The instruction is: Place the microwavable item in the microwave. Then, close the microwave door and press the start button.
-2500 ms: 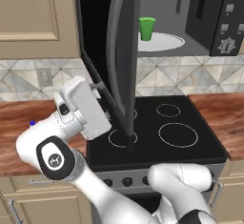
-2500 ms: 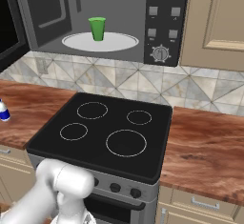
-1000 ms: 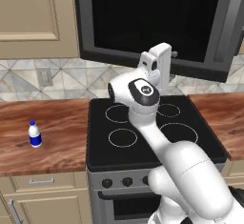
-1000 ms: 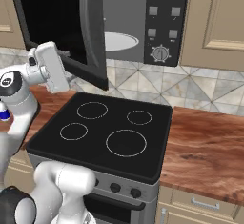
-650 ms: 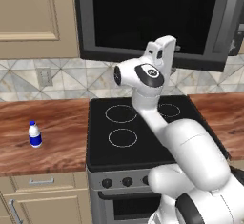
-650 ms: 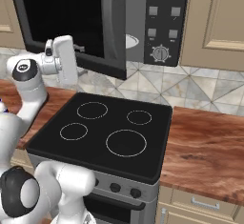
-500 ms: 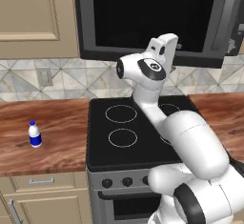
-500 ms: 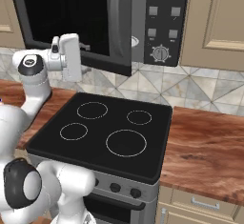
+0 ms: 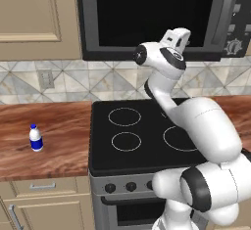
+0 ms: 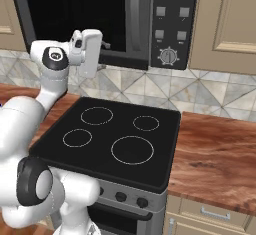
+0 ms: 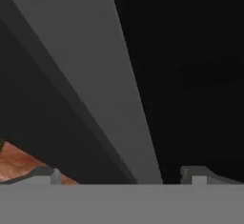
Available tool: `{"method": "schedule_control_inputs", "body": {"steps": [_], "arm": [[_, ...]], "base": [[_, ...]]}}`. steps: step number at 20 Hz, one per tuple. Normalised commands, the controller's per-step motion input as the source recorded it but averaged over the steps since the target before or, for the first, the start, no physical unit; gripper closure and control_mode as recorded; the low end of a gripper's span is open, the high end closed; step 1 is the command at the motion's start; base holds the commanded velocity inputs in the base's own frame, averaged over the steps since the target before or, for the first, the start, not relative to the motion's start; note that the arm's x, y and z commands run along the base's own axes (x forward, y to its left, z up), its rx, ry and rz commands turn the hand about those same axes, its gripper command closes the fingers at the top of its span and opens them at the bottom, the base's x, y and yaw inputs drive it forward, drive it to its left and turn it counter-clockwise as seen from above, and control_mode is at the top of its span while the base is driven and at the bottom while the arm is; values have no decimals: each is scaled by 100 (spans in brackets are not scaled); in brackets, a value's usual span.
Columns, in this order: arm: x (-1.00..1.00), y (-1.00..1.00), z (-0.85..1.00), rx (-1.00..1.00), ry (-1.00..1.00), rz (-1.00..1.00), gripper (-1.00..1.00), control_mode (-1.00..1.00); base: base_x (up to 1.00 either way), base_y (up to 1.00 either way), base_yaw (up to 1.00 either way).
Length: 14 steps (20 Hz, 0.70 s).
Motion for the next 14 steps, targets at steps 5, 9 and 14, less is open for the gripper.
{"method": "schedule_control_inputs", "body": {"steps": [5,9,14], "arm": [[46,-30,0,15,0,27,-100,-100],[52,-24,0,14,0,27,-100,-100],[48,-17,0,11,0,27,-100,-100]], "base": [[0,0,0],[0,0,0],[0,0,0]]}}
